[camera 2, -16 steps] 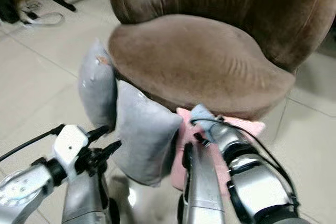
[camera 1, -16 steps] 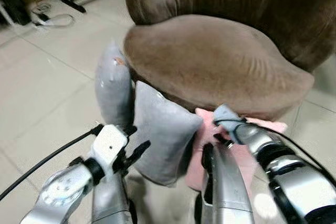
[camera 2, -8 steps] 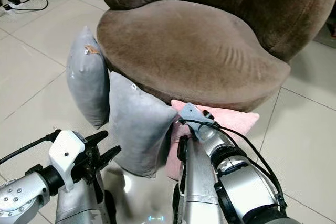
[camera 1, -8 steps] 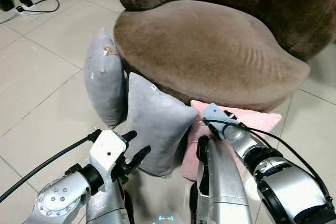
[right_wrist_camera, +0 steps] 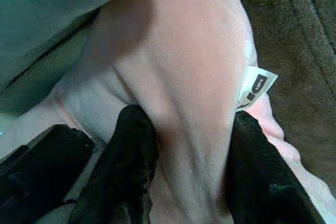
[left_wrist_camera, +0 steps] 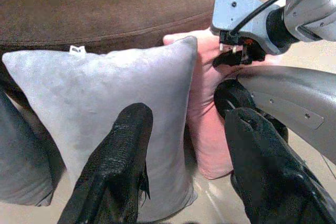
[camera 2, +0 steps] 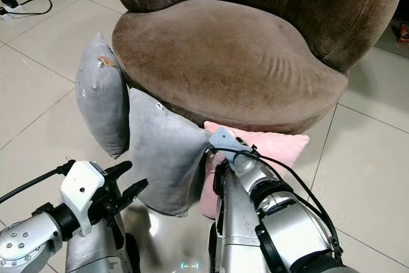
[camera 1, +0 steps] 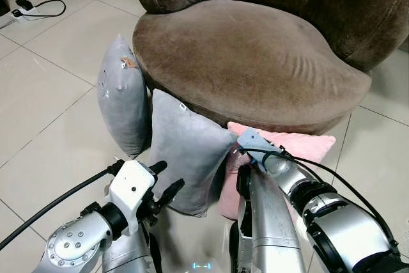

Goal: Move the pillow to the sofa from floor

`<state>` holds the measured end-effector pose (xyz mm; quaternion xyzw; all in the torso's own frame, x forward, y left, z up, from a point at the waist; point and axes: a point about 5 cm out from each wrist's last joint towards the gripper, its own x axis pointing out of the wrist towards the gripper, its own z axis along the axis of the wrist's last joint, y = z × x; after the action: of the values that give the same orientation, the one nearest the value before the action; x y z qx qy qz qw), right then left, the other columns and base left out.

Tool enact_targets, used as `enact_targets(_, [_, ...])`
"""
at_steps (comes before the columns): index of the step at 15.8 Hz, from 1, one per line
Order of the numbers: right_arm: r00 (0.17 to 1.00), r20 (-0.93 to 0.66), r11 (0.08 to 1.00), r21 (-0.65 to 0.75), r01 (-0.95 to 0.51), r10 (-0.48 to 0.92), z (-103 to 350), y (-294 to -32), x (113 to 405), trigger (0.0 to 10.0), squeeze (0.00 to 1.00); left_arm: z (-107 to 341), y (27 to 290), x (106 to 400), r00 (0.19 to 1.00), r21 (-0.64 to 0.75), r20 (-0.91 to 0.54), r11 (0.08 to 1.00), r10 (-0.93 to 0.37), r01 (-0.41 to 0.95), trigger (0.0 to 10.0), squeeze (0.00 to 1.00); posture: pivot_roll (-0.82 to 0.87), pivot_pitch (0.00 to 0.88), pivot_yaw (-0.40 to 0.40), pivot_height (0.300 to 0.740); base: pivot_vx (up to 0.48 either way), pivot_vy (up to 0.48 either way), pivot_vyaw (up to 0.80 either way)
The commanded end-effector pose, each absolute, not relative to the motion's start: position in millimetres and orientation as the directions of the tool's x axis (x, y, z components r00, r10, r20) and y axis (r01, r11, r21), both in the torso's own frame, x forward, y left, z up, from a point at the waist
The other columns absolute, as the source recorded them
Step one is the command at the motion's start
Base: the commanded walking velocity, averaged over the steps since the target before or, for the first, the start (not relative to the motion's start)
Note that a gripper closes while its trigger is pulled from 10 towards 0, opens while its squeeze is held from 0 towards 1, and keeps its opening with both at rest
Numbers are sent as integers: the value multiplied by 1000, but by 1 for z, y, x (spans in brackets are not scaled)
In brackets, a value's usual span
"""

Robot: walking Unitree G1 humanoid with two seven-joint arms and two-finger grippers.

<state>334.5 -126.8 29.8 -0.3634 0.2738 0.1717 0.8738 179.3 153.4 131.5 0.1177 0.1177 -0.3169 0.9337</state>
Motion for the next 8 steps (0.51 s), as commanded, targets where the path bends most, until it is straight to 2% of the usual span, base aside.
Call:
enact_targets(1, [769,-625,669,-517,-534,131,21,-122,327,0,0,132,151,178,767,146,-295,766,-570,626,10000,0,20,186,-40,456,0,0,0])
enact_targets(8, [758,-635,663,-504,-554,151,18,-119,324,0,0,130,151,180,766,146,-295,766,-571,627,10000,0,6,181,-37,456,0,0,0])
